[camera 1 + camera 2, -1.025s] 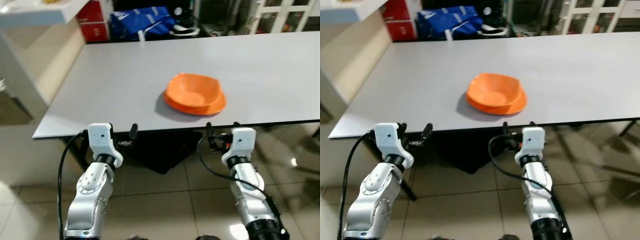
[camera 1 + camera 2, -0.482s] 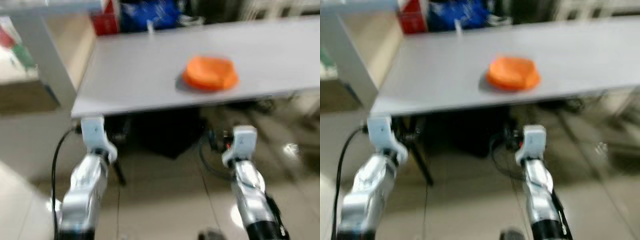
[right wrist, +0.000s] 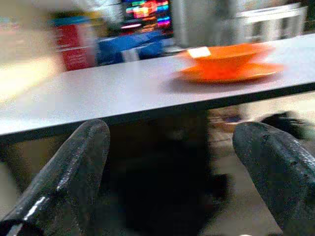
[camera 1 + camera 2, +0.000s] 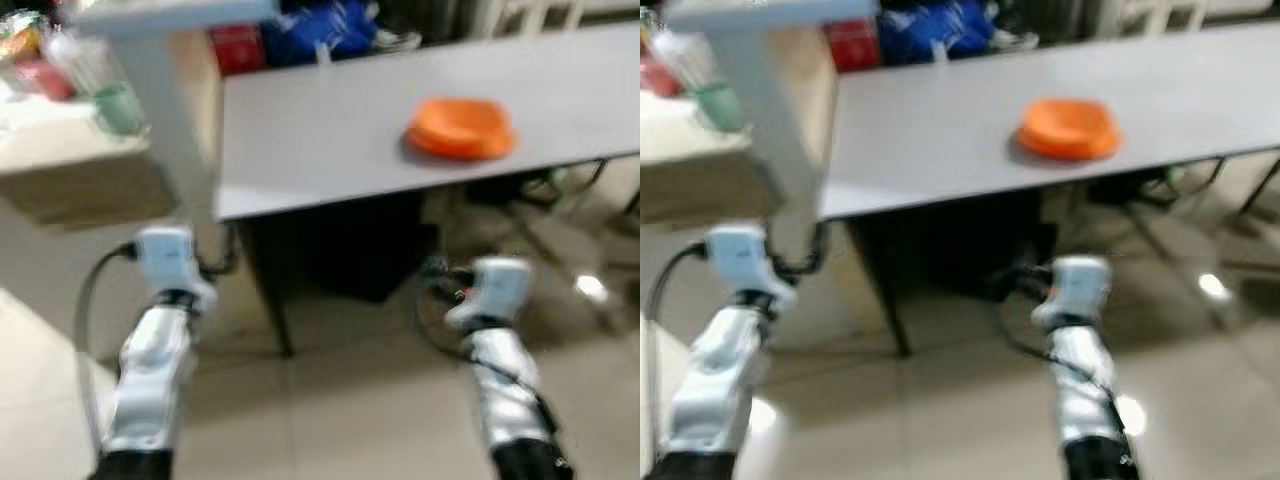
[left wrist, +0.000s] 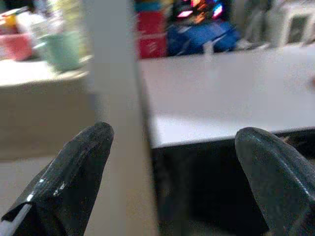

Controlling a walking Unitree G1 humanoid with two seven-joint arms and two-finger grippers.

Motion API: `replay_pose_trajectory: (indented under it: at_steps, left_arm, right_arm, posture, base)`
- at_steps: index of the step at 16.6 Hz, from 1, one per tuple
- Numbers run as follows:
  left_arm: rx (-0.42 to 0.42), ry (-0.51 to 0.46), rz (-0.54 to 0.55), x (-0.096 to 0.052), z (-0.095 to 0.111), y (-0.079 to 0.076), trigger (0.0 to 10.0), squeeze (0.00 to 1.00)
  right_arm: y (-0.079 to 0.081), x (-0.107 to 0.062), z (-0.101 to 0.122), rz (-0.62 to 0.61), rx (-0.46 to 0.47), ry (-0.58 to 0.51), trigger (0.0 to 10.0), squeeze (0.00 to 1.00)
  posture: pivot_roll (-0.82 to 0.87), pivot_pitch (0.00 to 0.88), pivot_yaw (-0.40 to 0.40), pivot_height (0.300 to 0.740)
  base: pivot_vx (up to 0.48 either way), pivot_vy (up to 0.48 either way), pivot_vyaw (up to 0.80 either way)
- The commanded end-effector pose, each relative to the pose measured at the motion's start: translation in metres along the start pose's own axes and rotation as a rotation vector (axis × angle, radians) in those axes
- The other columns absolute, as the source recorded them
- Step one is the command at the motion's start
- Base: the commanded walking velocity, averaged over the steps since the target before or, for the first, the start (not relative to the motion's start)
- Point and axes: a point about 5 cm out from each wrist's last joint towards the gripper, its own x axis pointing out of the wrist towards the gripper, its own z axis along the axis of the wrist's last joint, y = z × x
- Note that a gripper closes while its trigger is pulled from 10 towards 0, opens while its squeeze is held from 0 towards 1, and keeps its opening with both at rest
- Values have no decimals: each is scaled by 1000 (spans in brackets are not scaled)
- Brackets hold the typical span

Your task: Setting the table

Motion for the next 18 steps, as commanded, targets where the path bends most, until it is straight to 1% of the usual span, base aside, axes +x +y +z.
replay_pose_trajectory:
  at_steps: [1,2,3,5,7,9,11,15,18]
  left_arm:
    - [-3,17,-6,-1,-3,-4,10000,0]
    - [16,19,-5,-1,-4,-3,10000,0]
    - [0,29,2,-2,-6,-2,10000,0]
    - [16,23,31,1,-4,-1,10000,0]
    - [-18,4,51,5,0,1,10000,0]
    - [-54,7,62,4,0,0,10000,0]
    - [-59,5,72,5,2,1,10000,0]
    - [-108,-14,100,8,10,2,10000,0]
    - [-106,-13,104,9,11,3,10000,0]
  right_arm:
    - [-10,2,2,-24,-21,-4,10000,0]
    - [-11,3,2,-25,-24,-5,10000,0]
    - [-11,4,3,-23,-24,-8,10000,0]
    - [-7,6,4,-1,-30,-13,10000,0]
    - [-5,7,3,10,-17,-12,10000,0]
    - [-2,7,1,23,-13,-1,10000,0]
    - [-1,9,1,28,-11,-1,10000,0]
    - [-1,10,-1,35,-9,7,10000,0]
    - [1,10,-1,42,-8,8,10000,0]
  posture:
    - [-130,0,117,740]
    - [-136,0,121,740]
    - [-134,0,120,740]
    - [-129,0,117,740]
    - [-125,0,112,740]
    - [-113,0,99,740]
    - [-111,0,99,740]
    - [-100,0,93,740]
    - [-101,0,91,740]
  base:
    - [0,0,0]
    - [0,0,0]
    - [0,0,0]
    - [0,480,0]
    - [0,480,0]
    - [0,480,0]
    - [0,480,0]
    - [0,480,0]
    - [0,480,0]
